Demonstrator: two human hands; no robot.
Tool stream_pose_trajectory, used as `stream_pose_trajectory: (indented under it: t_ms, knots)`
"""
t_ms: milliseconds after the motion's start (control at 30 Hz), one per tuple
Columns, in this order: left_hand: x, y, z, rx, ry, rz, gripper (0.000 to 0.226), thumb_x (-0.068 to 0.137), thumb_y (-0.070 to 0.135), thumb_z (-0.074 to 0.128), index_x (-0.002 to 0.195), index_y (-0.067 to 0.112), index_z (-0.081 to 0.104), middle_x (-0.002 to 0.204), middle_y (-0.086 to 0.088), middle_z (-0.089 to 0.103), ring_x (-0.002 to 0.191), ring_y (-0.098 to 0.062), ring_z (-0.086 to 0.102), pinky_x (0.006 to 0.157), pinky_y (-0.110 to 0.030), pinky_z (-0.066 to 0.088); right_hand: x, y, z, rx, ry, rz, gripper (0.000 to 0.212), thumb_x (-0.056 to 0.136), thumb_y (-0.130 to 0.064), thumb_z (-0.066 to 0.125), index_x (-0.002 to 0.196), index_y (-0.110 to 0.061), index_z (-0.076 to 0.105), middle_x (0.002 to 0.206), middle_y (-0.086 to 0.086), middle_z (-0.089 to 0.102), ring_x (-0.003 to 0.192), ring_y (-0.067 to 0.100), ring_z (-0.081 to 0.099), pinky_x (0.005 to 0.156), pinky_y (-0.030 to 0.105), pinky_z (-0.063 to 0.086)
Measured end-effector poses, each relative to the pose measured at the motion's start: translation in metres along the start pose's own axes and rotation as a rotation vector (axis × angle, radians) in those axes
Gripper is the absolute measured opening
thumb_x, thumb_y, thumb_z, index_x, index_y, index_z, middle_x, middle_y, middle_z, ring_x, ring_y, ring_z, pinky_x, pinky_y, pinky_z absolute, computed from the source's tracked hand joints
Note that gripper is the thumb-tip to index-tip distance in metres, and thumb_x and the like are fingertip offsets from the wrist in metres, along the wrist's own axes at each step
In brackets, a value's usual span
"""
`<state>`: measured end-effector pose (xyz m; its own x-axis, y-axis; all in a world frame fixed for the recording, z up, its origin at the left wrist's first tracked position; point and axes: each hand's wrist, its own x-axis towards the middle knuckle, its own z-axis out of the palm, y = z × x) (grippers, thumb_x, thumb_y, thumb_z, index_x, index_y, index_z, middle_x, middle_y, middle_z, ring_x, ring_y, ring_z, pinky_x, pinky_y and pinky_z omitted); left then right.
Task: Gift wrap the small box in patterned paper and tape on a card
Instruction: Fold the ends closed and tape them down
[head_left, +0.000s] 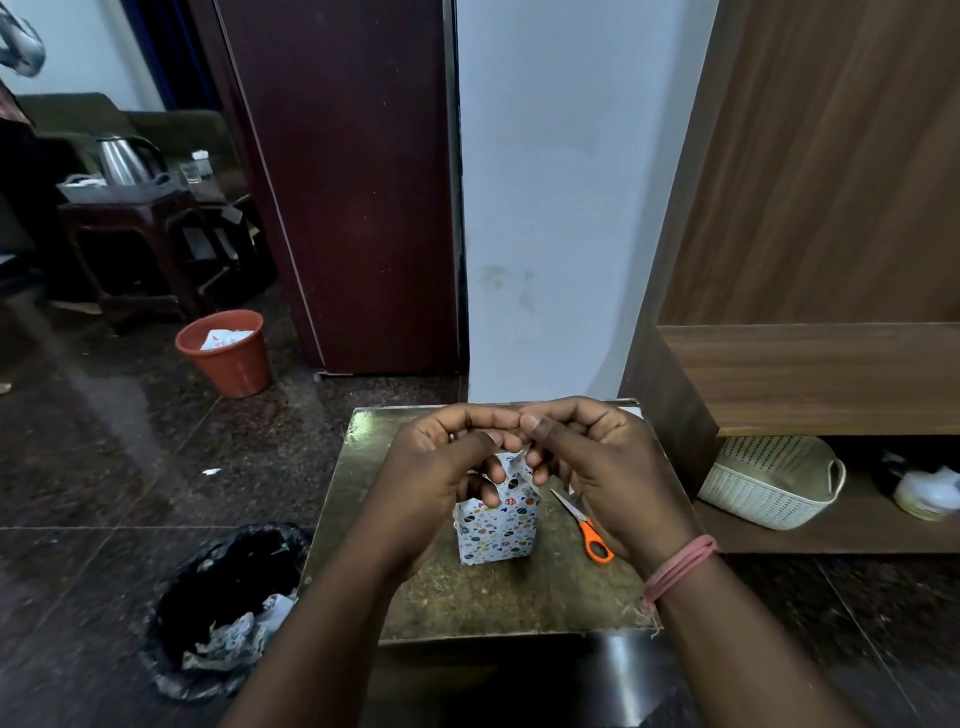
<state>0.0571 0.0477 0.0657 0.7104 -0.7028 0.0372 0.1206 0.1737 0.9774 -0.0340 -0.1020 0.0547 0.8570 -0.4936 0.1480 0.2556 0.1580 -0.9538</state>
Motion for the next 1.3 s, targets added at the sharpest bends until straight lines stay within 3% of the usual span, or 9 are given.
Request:
stream_pose_trajectory:
  t_ms: [167,233,367,600,667,867,1000,1133,1300]
  knots:
    - [0.003,0.001,-0.01,0.17,0.138,0.041,0.021,0.098,0.004,0.063,0.106,0.014,0.079,0.094,-0.011,0.076,0.068,-0.016,0.058,0.053,-0.025,0.049,0.003,0.0,-0.005,0.069,0.05,0.04,0.006,0.093,-0.001,0.065,0.093,0.001,0.07,0.08,0.019,0.065,0.065,0.022,0.058,0.053,0.028,0.049]
    - [0.004,0.001,-0.022,0.394,0.197,0.083,0.016,0.093,0.023,0.074,0.107,0.029,0.079,0.092,0.002,0.075,0.078,-0.012,0.062,0.064,-0.024,0.053,0.004,-0.003,-0.011,0.03,-0.011,0.084,0.007,0.093,-0.001,0.064,0.094,0.004,0.068,0.082,0.021,0.063,0.065,0.022,0.059,0.054,0.029,0.05]
    - [0.002,-0.004,-0.035,0.821,-0.021,0.009,0.065,0.058,0.067,0.085,0.117,0.046,0.071,0.127,0.019,0.064,0.118,0.0,0.054,0.097,-0.029,0.046,0.002,-0.005,-0.019,-0.006,-0.146,0.133,0.025,0.088,-0.009,0.068,0.1,0.012,0.063,0.09,0.026,0.066,0.07,0.024,0.061,0.057,0.031,0.052]
    - [0.01,-0.022,-0.03,1.003,0.034,0.125,0.03,0.07,0.044,0.091,0.095,0.031,0.081,0.097,0.017,0.068,0.088,0.011,0.056,0.072,-0.015,0.036,0.002,0.001,-0.016,-0.021,-0.139,0.176,0.024,0.088,-0.012,0.069,0.099,0.008,0.064,0.091,0.025,0.068,0.071,0.024,0.062,0.057,0.031,0.054]
    - [0.01,-0.023,-0.028,0.972,0.066,0.113,0.024,0.07,0.041,0.092,0.089,0.03,0.081,0.098,0.014,0.067,0.08,0.013,0.054,0.063,-0.007,0.031,0.002,0.004,-0.015,-0.041,-0.122,0.196,0.015,0.093,-0.006,0.065,0.099,0.007,0.065,0.091,0.024,0.069,0.07,0.024,0.062,0.057,0.032,0.054]
    - [0.014,-0.031,-0.024,0.814,0.121,0.053,0.012,0.079,0.034,0.087,0.078,0.024,0.08,0.101,0.008,0.065,0.062,0.008,0.05,0.059,-0.013,0.033,0.003,0.01,-0.01,-0.092,-0.068,0.228,0.008,0.095,-0.001,0.063,0.097,0.006,0.066,0.085,0.021,0.069,0.066,0.024,0.061,0.056,0.033,0.053]
    - [0.017,-0.032,-0.021,0.765,0.182,0.029,0.015,0.082,0.032,0.086,0.075,0.021,0.079,0.097,0.008,0.067,0.073,0.004,0.058,0.06,-0.009,0.036,0.003,0.008,-0.008,-0.137,-0.056,0.233,0.007,0.096,-0.003,0.064,0.097,0.004,0.066,0.087,0.022,0.072,0.069,0.026,0.064,0.056,0.035,0.053]
    - [0.018,-0.034,-0.019,0.699,0.228,-0.019,0.021,0.079,0.034,0.089,0.074,0.022,0.073,0.085,0.012,0.064,0.069,0.003,0.055,0.061,-0.019,0.036,0.002,0.009,-0.006,-0.246,-0.04,0.223,0.007,0.097,-0.002,0.063,0.098,0.005,0.065,0.091,0.022,0.075,0.071,0.025,0.067,0.054,0.034,0.054]
    - [0.017,-0.035,-0.02,0.445,0.226,-0.118,0.031,0.076,0.016,0.09,0.101,0.022,0.073,0.098,0.004,0.067,0.09,-0.011,0.063,0.075,-0.027,0.051,0.003,0.01,-0.003,-0.317,-0.014,0.244,0.009,0.098,0.001,0.059,0.095,0.005,0.066,0.087,0.021,0.074,0.068,0.025,0.069,0.053,0.035,0.057]
